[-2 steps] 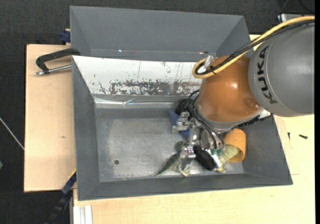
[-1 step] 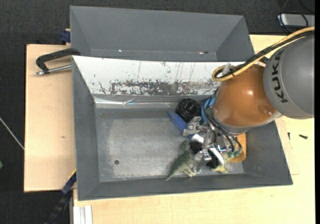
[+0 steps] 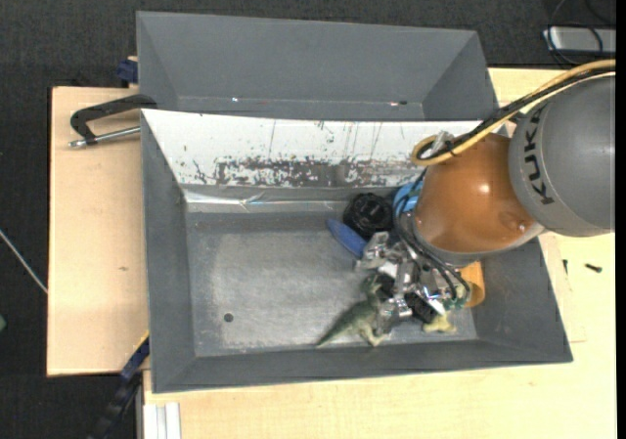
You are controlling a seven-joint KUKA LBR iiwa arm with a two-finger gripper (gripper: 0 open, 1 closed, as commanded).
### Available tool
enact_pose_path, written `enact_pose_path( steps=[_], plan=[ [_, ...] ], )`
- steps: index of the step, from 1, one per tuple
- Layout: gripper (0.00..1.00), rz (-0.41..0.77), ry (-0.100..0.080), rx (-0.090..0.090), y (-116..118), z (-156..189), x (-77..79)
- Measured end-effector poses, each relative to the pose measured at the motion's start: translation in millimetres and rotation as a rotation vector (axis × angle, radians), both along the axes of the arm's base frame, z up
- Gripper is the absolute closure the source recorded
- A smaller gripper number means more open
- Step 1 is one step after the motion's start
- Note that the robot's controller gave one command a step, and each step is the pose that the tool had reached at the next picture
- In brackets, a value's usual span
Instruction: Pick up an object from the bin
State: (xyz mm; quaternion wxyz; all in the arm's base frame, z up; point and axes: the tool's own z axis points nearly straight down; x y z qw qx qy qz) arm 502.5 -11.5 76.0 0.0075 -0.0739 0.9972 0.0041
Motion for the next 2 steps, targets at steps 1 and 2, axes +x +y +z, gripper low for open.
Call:
enact_pose_path(
  steps=[1,2],
  plan=[
    [1.0,-0.003,-0.008,0.0,-1,1,1.7],
    [1.0,-0.005,0.002,-0.008,0,86,-3.9]
  ],
)
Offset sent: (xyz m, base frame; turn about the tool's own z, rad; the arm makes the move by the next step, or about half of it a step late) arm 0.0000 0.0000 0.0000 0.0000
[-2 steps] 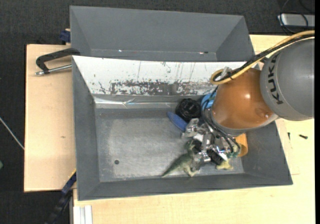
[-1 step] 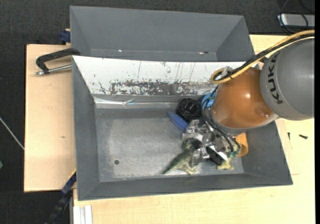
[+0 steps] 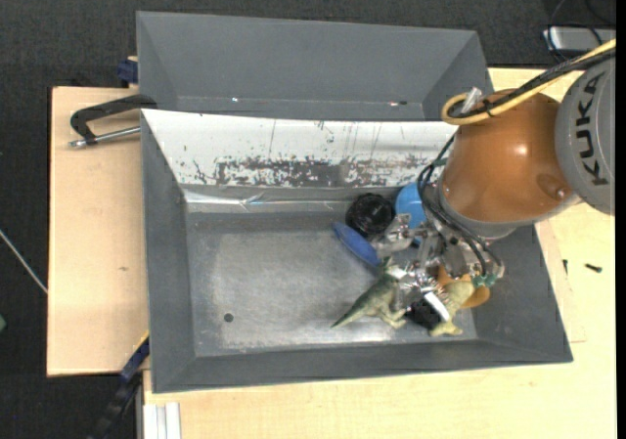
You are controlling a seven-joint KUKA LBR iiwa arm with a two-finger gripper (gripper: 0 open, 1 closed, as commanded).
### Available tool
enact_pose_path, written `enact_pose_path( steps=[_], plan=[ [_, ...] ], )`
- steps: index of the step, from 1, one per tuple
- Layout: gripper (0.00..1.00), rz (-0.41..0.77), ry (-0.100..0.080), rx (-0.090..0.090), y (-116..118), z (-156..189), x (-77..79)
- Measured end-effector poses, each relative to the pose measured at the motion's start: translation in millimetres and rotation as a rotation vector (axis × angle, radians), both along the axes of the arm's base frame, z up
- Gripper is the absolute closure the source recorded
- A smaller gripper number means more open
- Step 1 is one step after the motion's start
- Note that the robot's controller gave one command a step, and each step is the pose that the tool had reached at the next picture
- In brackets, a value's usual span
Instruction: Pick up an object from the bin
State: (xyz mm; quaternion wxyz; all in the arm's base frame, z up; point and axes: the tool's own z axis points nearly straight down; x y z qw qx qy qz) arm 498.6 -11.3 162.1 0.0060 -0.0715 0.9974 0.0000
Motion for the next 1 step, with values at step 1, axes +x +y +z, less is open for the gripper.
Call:
enact_pose_path(
  steps=[1],
  plan=[
    [1.0,0.011,-0.002,-0.001,-6.8,85.0,7.5]
  ],
)
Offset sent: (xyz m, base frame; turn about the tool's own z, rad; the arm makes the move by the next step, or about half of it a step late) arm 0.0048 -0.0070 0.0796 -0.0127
